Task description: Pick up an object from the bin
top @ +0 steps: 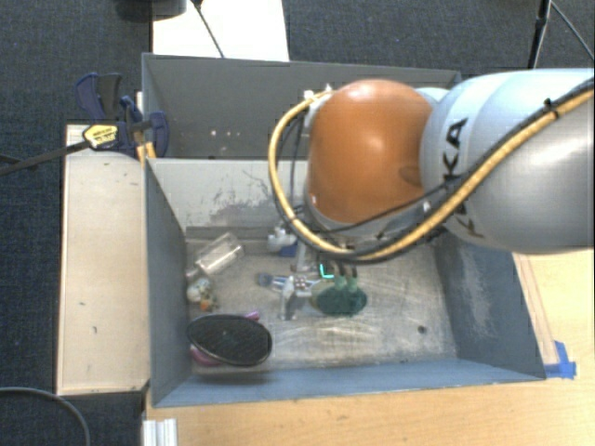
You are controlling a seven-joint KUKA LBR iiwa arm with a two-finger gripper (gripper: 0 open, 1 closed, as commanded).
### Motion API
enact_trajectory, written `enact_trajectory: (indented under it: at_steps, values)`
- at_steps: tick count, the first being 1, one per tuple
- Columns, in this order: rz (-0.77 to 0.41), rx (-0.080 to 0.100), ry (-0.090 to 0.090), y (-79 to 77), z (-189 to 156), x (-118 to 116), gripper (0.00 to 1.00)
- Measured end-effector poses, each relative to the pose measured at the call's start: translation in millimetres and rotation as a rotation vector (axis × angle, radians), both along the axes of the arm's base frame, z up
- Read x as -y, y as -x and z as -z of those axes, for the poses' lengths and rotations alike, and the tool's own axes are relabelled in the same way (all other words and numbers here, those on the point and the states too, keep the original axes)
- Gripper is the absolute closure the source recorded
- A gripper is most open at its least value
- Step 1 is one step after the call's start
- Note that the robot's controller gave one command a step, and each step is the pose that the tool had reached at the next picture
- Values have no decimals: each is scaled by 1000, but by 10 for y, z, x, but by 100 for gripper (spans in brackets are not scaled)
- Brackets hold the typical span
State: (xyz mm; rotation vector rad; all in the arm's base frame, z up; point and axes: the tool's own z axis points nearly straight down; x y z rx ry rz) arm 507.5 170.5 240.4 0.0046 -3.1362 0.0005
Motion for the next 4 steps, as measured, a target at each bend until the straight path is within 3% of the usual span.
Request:
enact_trajectory:
  at_steps: [1, 2, 3, 4]
  values:
    - [-45, 14, -3, -647, 1699, 54, 0]
    - [-7, 13, 2, -811, 1432, 833, 0]
    - [-9, 9, -2, -791, 1451, 775, 100]
    - [-12, 17, -1, -770, -146, 1112, 100]
